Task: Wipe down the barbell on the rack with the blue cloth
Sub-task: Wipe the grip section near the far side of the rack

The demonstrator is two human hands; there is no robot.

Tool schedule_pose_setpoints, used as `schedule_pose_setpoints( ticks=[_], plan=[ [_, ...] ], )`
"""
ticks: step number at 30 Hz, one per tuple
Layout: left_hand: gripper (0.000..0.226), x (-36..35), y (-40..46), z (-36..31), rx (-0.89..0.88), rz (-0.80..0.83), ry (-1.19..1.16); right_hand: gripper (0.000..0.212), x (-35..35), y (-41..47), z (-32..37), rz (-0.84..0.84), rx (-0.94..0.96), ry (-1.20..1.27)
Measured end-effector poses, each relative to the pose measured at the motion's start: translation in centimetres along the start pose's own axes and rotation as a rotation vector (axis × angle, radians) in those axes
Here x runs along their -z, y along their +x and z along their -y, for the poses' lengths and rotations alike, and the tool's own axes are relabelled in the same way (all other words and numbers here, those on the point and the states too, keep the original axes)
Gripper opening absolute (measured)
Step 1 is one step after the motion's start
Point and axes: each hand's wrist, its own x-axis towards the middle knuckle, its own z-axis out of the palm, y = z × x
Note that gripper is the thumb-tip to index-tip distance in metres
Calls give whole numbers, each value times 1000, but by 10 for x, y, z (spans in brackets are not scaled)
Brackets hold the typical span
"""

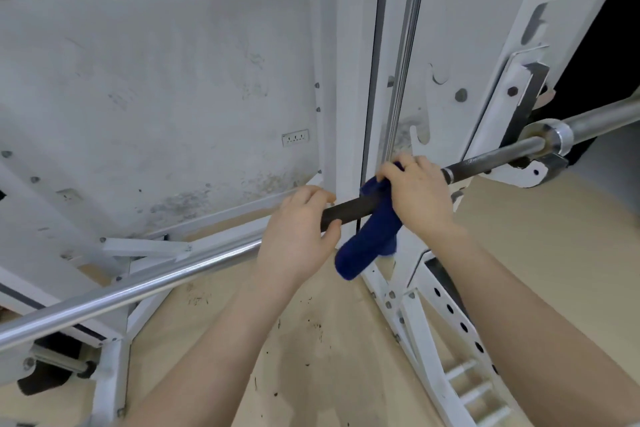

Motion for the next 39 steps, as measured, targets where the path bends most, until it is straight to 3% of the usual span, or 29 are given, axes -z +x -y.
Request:
schedule_pose_setpoints(
  ticks=[2, 4, 7, 11, 14, 17, 22, 25, 27, 31, 35, 39],
  plan=[
    [33, -5, 7, -7, -9, -17, 23, 30, 4, 0, -25, 0, -176, 11],
    [31, -12, 12, -16, -72, -2, 13, 27, 3, -2, -27, -15, -231, 36],
    [38, -27, 20, -24, -179, -7, 32, 17, -5, -7, 0, -50, -88, 41],
    [40, -43, 31, -38, -80, -4, 177, 30, -12, -10, -17, -111, 115, 39],
    [38, -53, 35, -40, -18, 22, 305, 36, -7, -7, -70, -34, -75, -38],
    [35, -56, 37, -39, 24, -8, 257, 39, -5, -6, -89, -56, -223, 34],
    [31, -57, 42, -45, 84, -25, 254, 56, -17, -12, -49, -134, 35, 286],
    [31, -58, 41, -47, 117, -33, 222, 34, -14, -8, -71, -134, 152, 289],
    [32, -58, 39, -47, 129, -36, 209, 21, -13, -2, -94, -78, 85, 241],
    [33, -62, 36, -49, 142, -67, 194, 20, -16, -4, -90, -164, -90, 312],
    [34, -63, 36, -51, 161, -72, 212, 25, -27, -17, -50, -205, 13, 484],
    [34, -60, 36, -50, 155, -54, 217, 10, -28, -16, -86, -184, 242, 301]
  ],
)
